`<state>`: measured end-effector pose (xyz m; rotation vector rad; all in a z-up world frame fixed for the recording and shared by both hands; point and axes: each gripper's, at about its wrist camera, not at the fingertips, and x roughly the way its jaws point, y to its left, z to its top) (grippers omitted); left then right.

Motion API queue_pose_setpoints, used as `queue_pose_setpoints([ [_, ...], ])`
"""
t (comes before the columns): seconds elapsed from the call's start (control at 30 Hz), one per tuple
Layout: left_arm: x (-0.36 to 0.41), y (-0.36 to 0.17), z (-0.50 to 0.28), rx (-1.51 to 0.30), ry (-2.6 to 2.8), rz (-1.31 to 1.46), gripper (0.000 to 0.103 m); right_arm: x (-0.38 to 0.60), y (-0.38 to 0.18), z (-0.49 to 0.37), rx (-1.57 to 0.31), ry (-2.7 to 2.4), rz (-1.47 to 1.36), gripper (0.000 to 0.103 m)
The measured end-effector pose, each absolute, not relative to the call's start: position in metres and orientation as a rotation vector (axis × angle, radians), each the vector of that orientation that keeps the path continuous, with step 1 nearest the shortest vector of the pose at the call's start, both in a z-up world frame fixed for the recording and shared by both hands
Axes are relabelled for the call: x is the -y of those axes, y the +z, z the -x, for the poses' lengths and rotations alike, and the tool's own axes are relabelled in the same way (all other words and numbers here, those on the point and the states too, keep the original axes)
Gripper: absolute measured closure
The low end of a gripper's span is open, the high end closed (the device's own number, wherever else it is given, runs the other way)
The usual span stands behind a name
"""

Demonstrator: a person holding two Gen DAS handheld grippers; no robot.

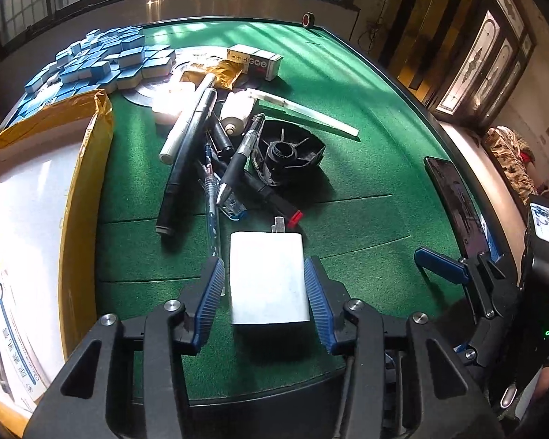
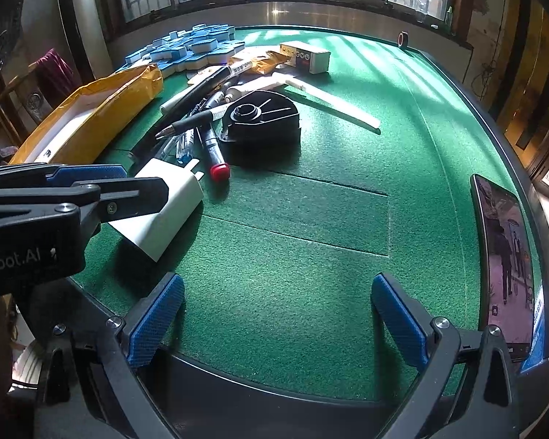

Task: Organize objects
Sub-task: 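Close the left tool on the white charger and lift it, then hold the charger in the left tool while the right tool grasps the black marker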

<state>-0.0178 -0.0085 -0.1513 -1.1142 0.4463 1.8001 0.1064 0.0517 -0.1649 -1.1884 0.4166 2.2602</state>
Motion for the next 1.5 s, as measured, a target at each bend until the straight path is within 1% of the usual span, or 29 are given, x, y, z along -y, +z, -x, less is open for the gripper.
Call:
queue_pose_setpoints([
  [0.13, 0.002, -0.165, 0.017, -0.486, 1.782, 1.152, 0.056, -0.052, -0.165, -0.108, -0.426, 2.260, 1.185, 0.002],
  [0.43, 0.009, -0.168, 0.012, -0.562, 1.843, 1.130, 0.058, -0.050, -0.165, -0.109, -0.419, 2.252, 1.188, 0.002],
  [0.57, 0.028, -0.167, 0.024, -0.472, 1.837, 1.180, 0.058, -0.050, -0.164, -0.109, -0.442, 2.262, 1.179, 0.003],
  [0.6, 0.033, -0.167, 0.027, -0.438, 1.834, 1.194, 0.058, -0.050, -0.163, -0.109, -0.450, 2.267, 1.176, 0.005],
  [0.63, 0.037, -0.166, 0.029, -0.407, 1.833, 1.202, 0.058, -0.050, -0.162, -0.109, -0.454, 2.273, 1.171, 0.011],
  [0.67, 0.041, -0.165, 0.032, -0.376, 1.829, 1.213, 0.058, -0.050, -0.161, -0.108, -0.459, 2.282, 1.166, 0.020],
  [0.77, 0.050, -0.159, 0.039, -0.266, 1.796, 1.226, 0.058, -0.049, -0.158, -0.106, -0.489, 2.313, 1.157, 0.034],
  [0.8, 0.052, -0.157, 0.040, -0.242, 1.794, 1.223, 0.058, -0.049, -0.157, -0.105, -0.503, 2.319, 1.155, 0.037],
  [0.87, 0.055, -0.153, 0.042, -0.210, 1.801, 1.212, 0.058, -0.048, -0.155, -0.104, -0.524, 2.334, 1.149, 0.047],
  [0.97, 0.061, -0.150, 0.047, -0.159, 1.787, 1.208, 0.058, -0.047, -0.151, -0.102, -0.534, 2.357, 1.137, 0.052],
  [1.1, 0.061, -0.151, 0.046, -0.186, 1.785, 1.208, 0.058, -0.047, -0.149, -0.097, -0.527, 2.359, 1.144, 0.052],
  [1.3, 0.060, -0.157, 0.035, -0.292, 1.774, 1.214, 0.058, -0.048, -0.150, -0.093, -0.532, 2.347, 1.154, 0.052],
  [1.5, 0.060, -0.164, 0.032, -0.314, 1.757, 1.244, 0.058, -0.055, -0.150, -0.095, -0.563, 2.329, 1.153, 0.052],
])
